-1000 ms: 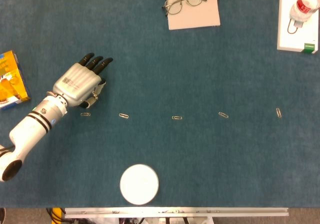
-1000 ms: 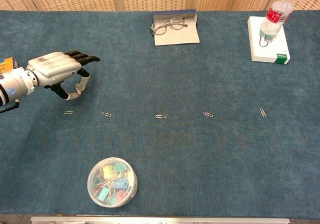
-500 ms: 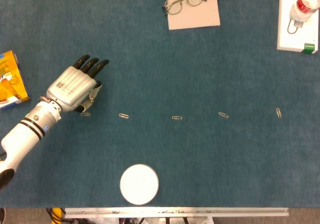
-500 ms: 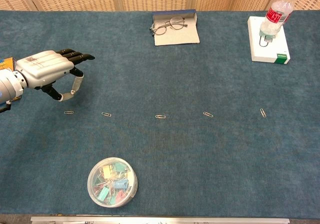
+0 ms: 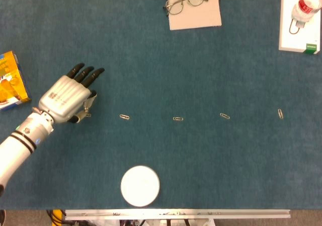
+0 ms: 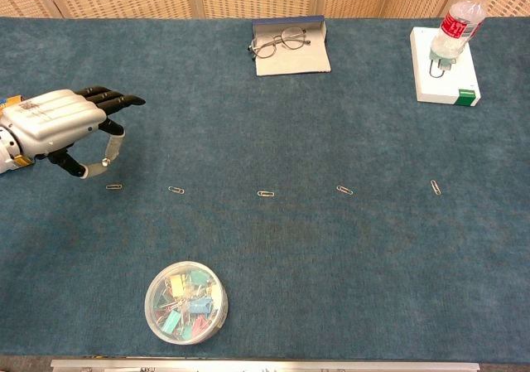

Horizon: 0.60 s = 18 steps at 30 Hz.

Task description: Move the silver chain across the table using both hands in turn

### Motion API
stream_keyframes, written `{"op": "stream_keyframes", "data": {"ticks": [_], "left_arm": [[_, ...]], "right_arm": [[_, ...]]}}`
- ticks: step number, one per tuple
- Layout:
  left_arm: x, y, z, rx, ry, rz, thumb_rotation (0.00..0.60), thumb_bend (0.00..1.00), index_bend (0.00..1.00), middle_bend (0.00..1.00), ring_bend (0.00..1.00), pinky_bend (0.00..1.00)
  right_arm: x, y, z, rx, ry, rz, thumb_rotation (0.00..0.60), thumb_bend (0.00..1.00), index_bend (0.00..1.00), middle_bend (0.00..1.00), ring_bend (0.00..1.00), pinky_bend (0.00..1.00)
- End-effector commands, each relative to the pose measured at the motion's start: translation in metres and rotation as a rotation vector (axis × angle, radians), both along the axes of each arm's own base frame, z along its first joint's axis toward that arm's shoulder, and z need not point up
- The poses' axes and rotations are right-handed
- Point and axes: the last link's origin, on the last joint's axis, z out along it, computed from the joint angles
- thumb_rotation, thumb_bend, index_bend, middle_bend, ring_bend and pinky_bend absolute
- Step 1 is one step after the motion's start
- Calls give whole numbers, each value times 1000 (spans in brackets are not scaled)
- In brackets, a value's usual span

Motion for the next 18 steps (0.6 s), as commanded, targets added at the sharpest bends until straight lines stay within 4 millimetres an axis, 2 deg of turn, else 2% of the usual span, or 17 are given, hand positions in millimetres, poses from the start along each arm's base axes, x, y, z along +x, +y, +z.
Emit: {"op": "stream_keyframes", "data": {"ticks": [1,9,18], "left_arm": [[0,-9,3,-7,5,-3,600,326,569,0,0,0],[2,-27,1,-34,-9,-5,600,327,569,0,0,0],[-7,-30,-10,-51,2,25,600,327,568,0,0,0]], "right_arm": [[0,1,-1,1,-2,1,600,339,299,199,120,322],[1,6,0,-2,-3,5,600,339,299,199,120,322],[-1,13,2,-6,-2,-7,600,339,299,199,120,322]]}}
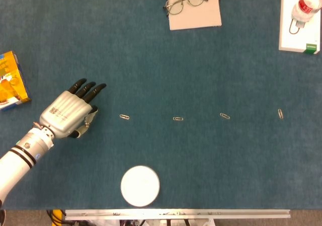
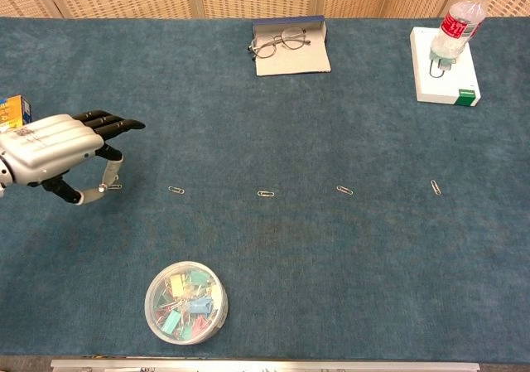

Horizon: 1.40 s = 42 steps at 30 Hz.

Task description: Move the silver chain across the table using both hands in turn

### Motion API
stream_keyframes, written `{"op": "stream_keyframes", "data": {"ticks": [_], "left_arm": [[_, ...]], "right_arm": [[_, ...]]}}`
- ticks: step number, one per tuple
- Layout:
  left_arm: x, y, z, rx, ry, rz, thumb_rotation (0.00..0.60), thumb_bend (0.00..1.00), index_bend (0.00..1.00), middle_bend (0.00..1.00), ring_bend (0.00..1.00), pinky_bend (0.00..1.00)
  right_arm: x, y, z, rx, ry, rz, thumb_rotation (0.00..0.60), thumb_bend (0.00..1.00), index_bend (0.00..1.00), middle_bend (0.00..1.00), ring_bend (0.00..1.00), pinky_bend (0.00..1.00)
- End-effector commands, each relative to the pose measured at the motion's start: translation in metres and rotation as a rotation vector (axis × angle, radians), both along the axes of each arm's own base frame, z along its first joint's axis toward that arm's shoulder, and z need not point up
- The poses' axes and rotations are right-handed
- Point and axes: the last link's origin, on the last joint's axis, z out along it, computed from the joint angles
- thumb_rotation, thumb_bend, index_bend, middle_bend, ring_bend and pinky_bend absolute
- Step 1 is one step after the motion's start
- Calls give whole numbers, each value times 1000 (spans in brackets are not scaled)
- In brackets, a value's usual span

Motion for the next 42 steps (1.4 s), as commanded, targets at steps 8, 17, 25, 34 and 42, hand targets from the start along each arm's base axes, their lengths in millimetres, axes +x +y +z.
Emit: {"op": "stream_keyframes", "data": {"ticks": [8,17,25,34,42], "left_arm": [[-12,-2,-10,-17,9,31,600,327,568,0,0,0],[-3,1,-1,-2,-37,31,600,327,569,0,0,0],[17,5,3,7,-65,-14,600,326,569,0,0,0],[53,32,-4,4,-121,-42,600,327,568,0,0,0],[88,54,-18,18,-139,-110,600,327,567,0,0,0]], "right_arm": [[-1,2,2,-3,5,-6,600,339,298,200,120,322],[0,1,1,-3,-1,-2,600,339,298,199,121,322],[0,2,2,-5,-3,2,600,339,298,199,120,322],[-1,4,10,-27,-4,5,600,339,298,199,120,322],[-8,8,18,-46,-7,-9,600,339,298,199,120,322]]}}
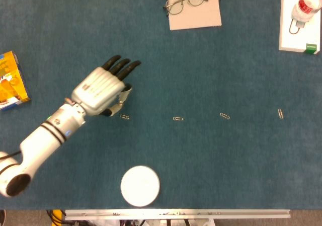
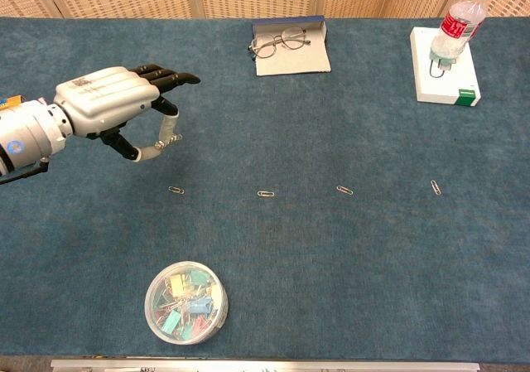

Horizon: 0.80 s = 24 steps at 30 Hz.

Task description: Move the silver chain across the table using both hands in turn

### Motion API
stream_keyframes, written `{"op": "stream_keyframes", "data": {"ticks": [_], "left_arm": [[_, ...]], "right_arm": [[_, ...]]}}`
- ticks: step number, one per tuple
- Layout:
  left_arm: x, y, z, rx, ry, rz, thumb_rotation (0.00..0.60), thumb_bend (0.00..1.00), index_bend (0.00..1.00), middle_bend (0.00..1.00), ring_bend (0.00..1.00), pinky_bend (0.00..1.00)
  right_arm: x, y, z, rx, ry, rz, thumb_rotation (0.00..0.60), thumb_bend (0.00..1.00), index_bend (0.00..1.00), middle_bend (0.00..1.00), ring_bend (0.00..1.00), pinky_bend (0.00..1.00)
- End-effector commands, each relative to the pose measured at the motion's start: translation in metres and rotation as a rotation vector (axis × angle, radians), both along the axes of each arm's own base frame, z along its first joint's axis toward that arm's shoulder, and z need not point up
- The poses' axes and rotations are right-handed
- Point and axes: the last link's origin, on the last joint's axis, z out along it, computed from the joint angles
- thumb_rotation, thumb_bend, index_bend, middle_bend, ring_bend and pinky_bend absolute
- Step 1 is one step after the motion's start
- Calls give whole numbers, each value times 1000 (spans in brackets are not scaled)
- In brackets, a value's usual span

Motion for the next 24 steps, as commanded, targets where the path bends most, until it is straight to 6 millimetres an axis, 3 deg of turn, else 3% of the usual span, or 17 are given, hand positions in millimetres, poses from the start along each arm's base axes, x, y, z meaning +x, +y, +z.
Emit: {"op": "stream_keyframes", "data": {"ticks": [1,24], "left_arm": [[10,6,-6,-2,2,-15,600,327,567,0,0,0],[86,59,-47,7,-56,-51,600,333,563,0,0,0]], "right_arm": [[-2,2,4,-9,0,-4,600,339,298,199,120,322],[-21,4,15,-33,-9,-36,600,339,299,199,120,322]]}}
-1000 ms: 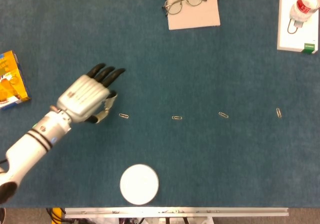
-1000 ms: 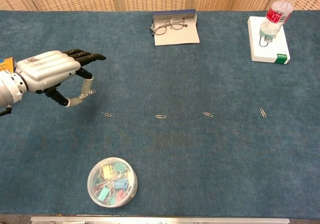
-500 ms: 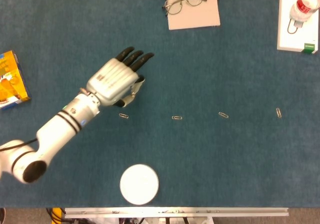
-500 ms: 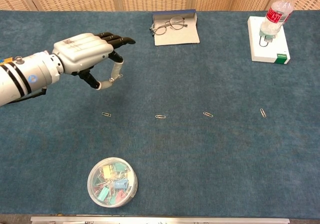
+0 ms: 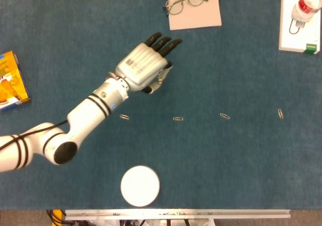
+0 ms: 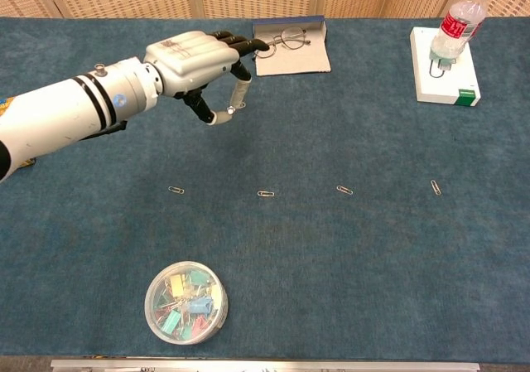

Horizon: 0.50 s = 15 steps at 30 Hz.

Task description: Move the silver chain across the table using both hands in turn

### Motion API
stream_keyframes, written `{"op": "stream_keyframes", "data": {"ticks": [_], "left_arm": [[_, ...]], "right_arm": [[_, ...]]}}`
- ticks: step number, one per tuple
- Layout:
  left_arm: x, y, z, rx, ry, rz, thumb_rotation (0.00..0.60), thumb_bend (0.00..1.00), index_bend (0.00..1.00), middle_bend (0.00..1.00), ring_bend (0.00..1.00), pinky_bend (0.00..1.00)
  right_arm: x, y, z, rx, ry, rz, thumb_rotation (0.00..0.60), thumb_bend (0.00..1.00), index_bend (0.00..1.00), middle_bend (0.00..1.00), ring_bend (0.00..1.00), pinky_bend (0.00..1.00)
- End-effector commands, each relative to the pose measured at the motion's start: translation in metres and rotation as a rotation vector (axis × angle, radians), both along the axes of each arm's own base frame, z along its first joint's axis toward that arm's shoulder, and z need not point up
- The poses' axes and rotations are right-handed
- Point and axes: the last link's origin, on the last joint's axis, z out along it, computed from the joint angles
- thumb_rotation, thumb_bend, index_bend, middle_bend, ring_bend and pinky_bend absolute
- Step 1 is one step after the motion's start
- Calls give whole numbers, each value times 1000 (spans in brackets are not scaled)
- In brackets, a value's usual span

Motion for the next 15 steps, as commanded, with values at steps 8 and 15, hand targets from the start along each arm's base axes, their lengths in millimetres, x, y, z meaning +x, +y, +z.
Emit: {"op": "stream_keyframes", "data": {"ticks": [8,15], "left_arm": [[18,12,-22,-26,-33,28,600,334,563,0,0,0],[31,17,-36,-52,-61,39,600,334,563,0,0,0]], "right_arm": [[-8,2,8,-23,1,-22,600,339,298,199,120,322],[-15,3,8,-24,-6,-43,600,339,298,199,121,322]]}}
